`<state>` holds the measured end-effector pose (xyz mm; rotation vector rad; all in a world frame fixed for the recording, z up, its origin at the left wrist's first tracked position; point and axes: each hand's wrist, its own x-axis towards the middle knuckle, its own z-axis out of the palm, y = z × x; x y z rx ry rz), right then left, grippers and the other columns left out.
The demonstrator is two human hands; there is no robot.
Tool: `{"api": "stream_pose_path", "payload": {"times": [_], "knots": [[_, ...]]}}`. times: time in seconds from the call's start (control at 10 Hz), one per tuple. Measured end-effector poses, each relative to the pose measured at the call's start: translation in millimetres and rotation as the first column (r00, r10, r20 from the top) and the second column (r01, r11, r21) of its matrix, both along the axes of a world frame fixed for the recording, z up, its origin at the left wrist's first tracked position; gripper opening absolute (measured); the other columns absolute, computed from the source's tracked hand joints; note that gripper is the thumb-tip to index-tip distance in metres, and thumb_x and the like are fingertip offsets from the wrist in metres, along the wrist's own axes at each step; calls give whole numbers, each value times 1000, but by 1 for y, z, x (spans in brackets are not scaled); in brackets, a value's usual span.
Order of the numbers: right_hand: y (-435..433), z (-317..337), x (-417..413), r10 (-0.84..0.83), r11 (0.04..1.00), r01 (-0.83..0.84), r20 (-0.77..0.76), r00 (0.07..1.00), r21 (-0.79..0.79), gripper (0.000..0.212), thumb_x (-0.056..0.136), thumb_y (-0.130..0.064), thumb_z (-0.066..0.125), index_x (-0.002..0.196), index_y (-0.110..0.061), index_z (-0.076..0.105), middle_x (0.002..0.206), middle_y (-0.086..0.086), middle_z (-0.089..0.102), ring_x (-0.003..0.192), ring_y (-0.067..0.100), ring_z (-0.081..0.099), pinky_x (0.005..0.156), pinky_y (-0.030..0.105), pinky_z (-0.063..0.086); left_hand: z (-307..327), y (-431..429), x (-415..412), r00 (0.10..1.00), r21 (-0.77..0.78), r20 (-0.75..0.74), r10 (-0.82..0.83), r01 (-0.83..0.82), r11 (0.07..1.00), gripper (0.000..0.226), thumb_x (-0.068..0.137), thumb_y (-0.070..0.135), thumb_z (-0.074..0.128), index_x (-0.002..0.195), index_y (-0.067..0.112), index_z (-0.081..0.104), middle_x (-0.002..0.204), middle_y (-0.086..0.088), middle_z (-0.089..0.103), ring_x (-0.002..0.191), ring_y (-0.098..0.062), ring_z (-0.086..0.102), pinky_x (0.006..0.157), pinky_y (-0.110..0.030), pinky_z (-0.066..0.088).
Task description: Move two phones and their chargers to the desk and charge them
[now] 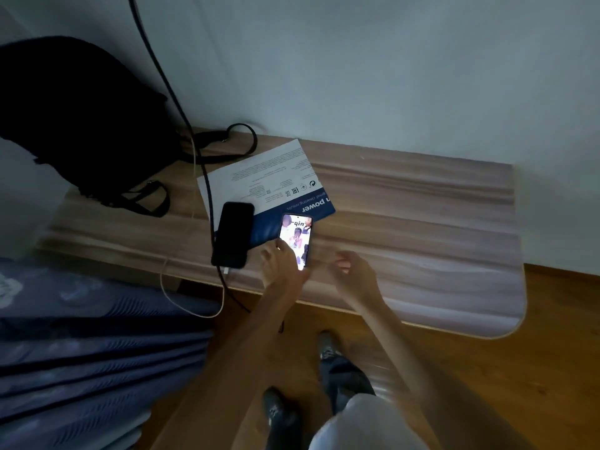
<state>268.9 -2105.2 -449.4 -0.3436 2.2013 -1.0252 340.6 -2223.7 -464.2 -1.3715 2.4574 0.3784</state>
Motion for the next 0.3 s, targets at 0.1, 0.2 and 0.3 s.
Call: {"api": "stream_pose_path", "payload": {"times": [0.1, 0.2, 0.3], "knots": [[-12, 16, 3, -51, 998, 50, -44, 998, -27, 36, 95, -29, 61, 127, -14, 60, 113, 2, 69, 93, 9, 57, 84, 27, 49, 14, -7, 10, 997, 16, -78, 6, -5, 1000, 72, 86, 52, 67, 134, 5, 43, 134, -19, 46, 120, -31, 50, 94, -38, 46], [-22, 35, 14, -98, 989, 92, -49, 994, -114, 31, 93, -26, 64, 122, -16, 62, 106, 0, 69, 93, 11, 60, 80, 27, 49, 37, -22, 23, 974, 44, -224, 7, 3, 999, 60, 94, 47, 58, 133, 5, 44, 133, -20, 44, 120, -35, 49, 90, -42, 48], [-31, 59, 33, -122, 971, 99, -91, 988, -219, 29, 91, -16, 64, 119, -15, 62, 101, -4, 65, 98, 13, 63, 73, 14, 45, 65, -41, 43, 942, 15, -331, -49, 57, 998, 59, 95, 46, 54, 134, 3, 44, 131, -22, 44, 118, -36, 48, 85, -43, 48]]}}
